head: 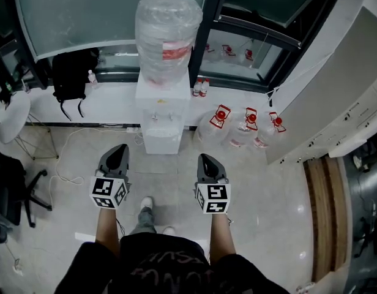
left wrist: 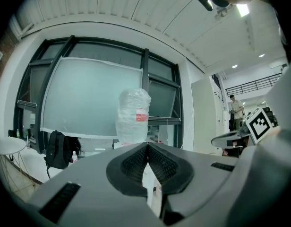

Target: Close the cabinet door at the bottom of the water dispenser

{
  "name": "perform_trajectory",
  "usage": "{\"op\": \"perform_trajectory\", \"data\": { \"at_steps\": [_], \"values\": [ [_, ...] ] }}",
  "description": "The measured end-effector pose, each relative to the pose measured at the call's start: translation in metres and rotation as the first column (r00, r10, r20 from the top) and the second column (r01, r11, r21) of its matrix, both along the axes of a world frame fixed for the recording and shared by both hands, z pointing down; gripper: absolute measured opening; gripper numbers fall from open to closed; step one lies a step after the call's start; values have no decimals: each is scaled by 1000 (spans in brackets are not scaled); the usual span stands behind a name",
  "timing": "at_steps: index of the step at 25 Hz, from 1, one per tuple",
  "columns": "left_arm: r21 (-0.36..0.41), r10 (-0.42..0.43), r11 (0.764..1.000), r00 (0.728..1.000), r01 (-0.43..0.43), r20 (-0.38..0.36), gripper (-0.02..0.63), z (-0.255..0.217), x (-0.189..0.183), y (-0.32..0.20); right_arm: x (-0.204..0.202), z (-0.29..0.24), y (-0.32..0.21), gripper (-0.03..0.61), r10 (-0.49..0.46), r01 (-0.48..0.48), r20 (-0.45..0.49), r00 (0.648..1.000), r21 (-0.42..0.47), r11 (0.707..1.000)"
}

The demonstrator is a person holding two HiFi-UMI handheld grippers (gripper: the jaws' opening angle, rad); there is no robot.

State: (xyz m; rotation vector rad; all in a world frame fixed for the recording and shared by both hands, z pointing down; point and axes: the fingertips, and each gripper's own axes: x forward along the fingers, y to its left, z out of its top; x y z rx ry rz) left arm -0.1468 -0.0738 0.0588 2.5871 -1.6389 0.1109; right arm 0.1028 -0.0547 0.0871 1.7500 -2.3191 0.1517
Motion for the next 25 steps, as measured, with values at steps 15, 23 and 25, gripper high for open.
{"op": "perform_trajectory", "data": {
  "at_steps": [15, 23, 25],
  "values": [
    [29, -8, 1000, 1000, 8, 5, 15, -18, 1, 36, -6, -8, 27, 12, -33, 33, 3, 999, 15, 999],
    [29, -8, 1000, 1000, 7, 23, 15, -17, 2, 39, -2, -1, 32, 12, -9, 9, -17, 1000, 3, 1000],
    [34, -12, 999, 1000, 11, 22, 15, -19, 2, 39, 0, -3, 32, 12, -5, 5, -22, 1000, 11, 1000]
  ]
}}
